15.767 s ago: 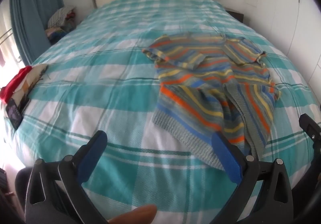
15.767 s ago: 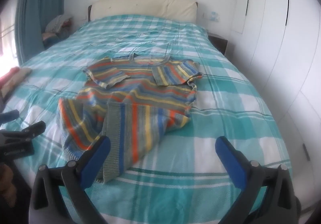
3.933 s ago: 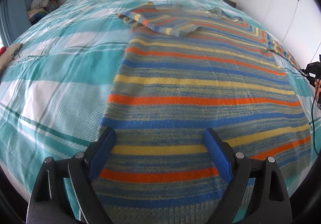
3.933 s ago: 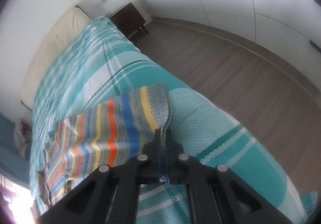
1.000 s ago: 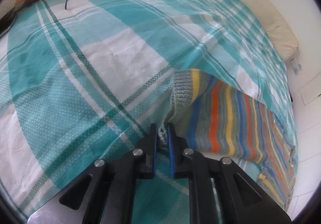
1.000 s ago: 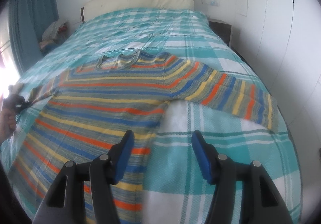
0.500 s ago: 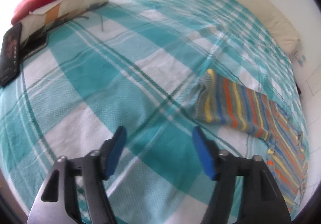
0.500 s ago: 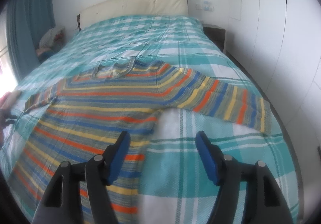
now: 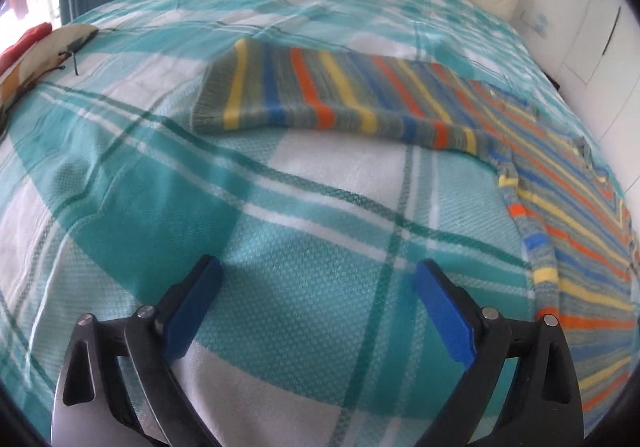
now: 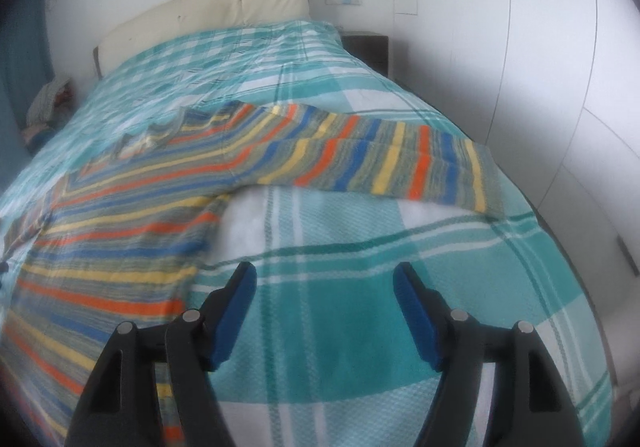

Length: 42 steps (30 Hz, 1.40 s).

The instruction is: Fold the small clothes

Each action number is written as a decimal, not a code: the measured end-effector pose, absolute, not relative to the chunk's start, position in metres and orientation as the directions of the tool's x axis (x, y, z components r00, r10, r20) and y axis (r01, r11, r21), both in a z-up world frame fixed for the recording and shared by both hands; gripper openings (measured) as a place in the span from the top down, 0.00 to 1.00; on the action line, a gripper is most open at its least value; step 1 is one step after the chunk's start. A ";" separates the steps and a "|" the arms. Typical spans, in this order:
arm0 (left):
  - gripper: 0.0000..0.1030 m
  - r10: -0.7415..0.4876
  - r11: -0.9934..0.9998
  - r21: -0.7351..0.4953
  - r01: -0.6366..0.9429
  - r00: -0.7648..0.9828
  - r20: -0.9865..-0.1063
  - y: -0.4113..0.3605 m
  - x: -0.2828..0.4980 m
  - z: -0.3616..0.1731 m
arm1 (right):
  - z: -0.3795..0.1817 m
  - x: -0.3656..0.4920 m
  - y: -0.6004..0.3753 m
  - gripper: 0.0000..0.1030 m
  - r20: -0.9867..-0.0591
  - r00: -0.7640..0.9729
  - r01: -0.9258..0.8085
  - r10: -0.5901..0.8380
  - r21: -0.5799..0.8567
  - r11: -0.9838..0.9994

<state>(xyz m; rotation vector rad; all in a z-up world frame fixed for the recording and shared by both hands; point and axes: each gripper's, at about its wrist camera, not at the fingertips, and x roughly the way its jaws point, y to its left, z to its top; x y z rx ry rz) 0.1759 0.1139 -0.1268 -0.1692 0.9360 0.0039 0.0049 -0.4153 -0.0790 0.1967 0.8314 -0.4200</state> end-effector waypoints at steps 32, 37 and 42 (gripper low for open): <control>0.00 0.037 0.998 0.001 -0.064 0.567 -0.823 0.092 0.181 -0.131 | -0.104 0.002 -0.417 0.09 -0.753 0.621 0.416 -0.217 0.082 0.906; 0.00 0.037 0.998 0.000 -0.064 0.567 -0.823 0.092 0.181 -0.131 | -0.104 0.002 -0.417 0.08 -0.755 0.618 0.416 -0.220 0.077 0.906; 0.00 0.037 0.998 0.000 -0.064 0.567 -0.823 0.092 0.181 -0.131 | -0.105 0.005 -0.414 0.08 -0.762 0.604 0.420 -0.234 0.054 0.906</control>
